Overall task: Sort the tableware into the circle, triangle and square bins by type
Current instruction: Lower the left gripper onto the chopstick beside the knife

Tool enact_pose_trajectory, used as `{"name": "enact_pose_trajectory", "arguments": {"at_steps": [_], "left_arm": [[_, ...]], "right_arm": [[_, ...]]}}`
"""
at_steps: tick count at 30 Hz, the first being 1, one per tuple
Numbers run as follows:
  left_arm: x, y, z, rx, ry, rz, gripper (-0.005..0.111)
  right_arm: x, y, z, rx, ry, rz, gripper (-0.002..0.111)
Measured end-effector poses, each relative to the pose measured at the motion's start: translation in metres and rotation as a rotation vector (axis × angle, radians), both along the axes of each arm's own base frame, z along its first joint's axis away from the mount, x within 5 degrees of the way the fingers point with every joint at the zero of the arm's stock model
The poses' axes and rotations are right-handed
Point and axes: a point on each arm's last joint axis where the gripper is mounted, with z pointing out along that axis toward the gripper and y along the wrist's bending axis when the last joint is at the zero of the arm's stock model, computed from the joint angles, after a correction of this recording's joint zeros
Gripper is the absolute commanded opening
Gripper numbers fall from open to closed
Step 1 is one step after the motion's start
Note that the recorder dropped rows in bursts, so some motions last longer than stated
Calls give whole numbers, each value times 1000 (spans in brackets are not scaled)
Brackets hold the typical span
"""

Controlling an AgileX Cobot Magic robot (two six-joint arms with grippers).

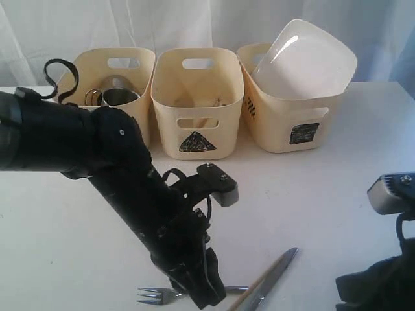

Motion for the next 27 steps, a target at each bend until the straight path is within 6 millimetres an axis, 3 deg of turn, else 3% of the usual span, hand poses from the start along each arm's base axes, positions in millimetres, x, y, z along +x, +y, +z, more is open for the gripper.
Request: {"name": "enact_pose_trajectory", "arguments": {"at_steps": [5,15,27], "left_arm": [[-5,-10,-6,24,-54,6,41],[-3,-18,-47,128,-13,22,40],[-15,-26,-50,133,-13,-17,40]], "right_arm": [[1,0,1,6,-19,-1,0],[2,1,1,10,-25,-2,0],[2,0,1,-1,-36,2,0]]}}
